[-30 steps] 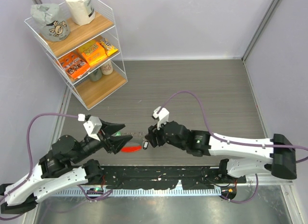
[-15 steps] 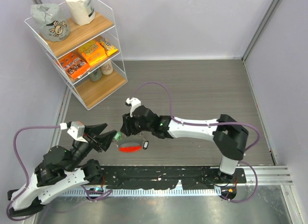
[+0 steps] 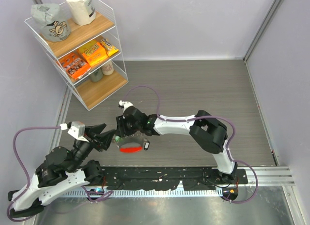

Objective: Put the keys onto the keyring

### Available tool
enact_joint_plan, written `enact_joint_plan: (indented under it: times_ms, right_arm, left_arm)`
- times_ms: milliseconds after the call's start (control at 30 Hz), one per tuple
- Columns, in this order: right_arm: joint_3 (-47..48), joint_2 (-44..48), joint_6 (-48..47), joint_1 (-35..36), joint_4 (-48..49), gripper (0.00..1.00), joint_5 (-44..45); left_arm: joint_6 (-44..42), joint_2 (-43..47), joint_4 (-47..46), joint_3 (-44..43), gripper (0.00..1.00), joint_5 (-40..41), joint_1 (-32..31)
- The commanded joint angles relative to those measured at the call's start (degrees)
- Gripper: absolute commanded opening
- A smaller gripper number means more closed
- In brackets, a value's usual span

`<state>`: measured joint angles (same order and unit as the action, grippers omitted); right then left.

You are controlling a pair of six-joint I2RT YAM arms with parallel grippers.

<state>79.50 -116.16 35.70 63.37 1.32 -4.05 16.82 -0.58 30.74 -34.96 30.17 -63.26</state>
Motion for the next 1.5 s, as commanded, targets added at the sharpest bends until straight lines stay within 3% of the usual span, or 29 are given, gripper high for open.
enact_joint_plan:
  times_ms: [0,167,433,700,900,1467]
  right_arm:
    - [4.25,-2.40,1.83,-0.62,0.26,0.48,-1.13]
    - [5.05,-4.60,2.79,-0.62,1.49,0.47,-1.74]
    - [3.91,-6.01,4.64,-0.53,4.56,0.36,-3.59]
    - [1.80,-4.78,3.59,-0.27,8.07,0.06,-3.94]
    - [-2.50,0.13,1.04,0.35,11.77,0.06,-2.37]
    - [-22.71,26.93,-3.62,0.61,23.28,0.06,1.33]
  left_arm:
    - [1.02,4.80,-1.39,0.33,0.60,-0.11,0.07]
    - [1.37,5.94,-1.30,0.68,0.60,-0.64,0.07]
    - [1.55,6.64,-1.56,1.12,0.60,-1.17,0.07]
    - [1.55,5.77,-2.00,1.12,0.60,-1.61,-0.02]
    - [1.29,5.15,-2.00,0.86,0.60,-1.61,-0.02]
    - [-0.65,1.73,-5.43,0.33,0.61,-7.40,0.07]
